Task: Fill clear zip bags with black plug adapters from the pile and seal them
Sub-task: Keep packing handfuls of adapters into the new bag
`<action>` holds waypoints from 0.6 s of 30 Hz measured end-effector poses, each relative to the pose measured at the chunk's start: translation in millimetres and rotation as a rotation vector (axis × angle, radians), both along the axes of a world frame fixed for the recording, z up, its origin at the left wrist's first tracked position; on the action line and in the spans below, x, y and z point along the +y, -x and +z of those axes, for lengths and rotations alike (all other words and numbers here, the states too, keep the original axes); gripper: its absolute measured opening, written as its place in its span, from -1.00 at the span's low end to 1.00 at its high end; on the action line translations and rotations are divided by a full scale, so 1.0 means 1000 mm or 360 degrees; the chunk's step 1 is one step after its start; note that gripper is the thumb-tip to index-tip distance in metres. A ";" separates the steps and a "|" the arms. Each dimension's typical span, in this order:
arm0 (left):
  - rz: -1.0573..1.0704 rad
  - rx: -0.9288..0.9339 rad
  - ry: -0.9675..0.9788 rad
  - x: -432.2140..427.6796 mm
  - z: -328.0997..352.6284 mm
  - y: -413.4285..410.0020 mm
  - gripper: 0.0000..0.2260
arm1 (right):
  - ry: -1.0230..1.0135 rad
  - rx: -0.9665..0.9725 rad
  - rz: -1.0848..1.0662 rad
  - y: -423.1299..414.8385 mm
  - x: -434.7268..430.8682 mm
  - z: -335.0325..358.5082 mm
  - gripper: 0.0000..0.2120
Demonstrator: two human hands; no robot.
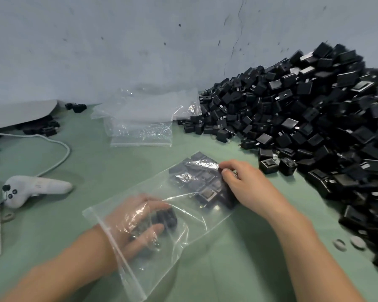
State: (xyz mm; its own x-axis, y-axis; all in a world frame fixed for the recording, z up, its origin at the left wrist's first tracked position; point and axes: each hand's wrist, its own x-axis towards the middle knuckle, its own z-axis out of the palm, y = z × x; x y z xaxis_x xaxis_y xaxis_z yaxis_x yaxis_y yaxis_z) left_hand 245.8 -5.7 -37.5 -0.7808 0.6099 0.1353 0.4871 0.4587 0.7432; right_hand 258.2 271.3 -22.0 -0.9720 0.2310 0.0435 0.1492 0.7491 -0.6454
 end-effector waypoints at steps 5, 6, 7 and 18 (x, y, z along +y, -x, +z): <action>-0.0202 0.0239 0.0208 0.008 0.003 -0.003 -0.68 | -0.0024 -0.0008 0.0016 -0.002 0.000 0.000 -0.73; -0.0220 0.0219 0.0230 0.010 0.005 -0.004 -0.73 | -0.0029 -0.0010 0.0019 -0.002 0.000 0.000 -0.73; -0.0206 0.0227 0.0239 0.016 0.009 -0.003 -0.77 | -0.0034 -0.0014 0.0022 -0.002 0.000 0.000 -0.73; -0.0418 0.0001 0.0184 0.026 0.001 0.007 -0.69 | -0.0064 -0.0040 0.0049 -0.003 0.003 0.001 -0.72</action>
